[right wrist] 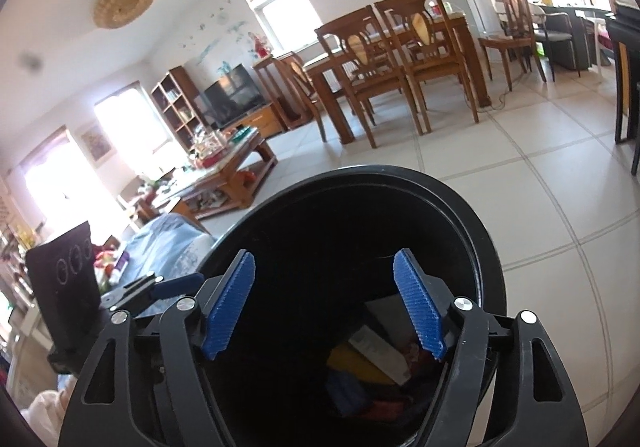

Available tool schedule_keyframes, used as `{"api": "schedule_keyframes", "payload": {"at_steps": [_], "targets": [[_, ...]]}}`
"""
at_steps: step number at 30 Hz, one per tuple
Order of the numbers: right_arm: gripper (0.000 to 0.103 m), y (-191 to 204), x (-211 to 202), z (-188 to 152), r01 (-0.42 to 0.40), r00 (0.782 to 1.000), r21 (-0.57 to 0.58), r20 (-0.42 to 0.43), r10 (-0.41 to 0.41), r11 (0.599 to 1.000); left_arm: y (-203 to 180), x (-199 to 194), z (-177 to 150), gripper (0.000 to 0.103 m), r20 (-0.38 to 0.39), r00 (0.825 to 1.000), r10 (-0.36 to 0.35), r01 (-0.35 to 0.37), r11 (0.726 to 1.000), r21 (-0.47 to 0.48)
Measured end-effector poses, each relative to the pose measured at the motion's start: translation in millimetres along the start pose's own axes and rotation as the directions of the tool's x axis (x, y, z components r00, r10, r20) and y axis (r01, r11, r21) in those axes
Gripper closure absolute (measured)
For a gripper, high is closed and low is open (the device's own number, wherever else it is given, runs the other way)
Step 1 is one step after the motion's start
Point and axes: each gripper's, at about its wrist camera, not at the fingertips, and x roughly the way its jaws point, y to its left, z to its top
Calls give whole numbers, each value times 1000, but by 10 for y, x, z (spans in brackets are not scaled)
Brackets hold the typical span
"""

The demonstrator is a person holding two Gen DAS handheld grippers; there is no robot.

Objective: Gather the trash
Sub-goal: 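Move both tools back over the table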

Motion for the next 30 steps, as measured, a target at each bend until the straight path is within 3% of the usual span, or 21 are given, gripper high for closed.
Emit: {"api": "schedule_keyframes", "payload": {"at_steps": [14,26,30], "targets": [[5,54,-55,36,-33,999,63,21,32,997,-77,-99,-51,5,1,1000,-22,22,999,32],[5,382,11,113,-57,998,115,-19,60,992,-31,-636,-117,5,59,998,6,-8,999,39],[5,654,54,146,-52,998,76,-39,55,996,77,-878,-170,5,84,996,37,-39,999,16]]}}
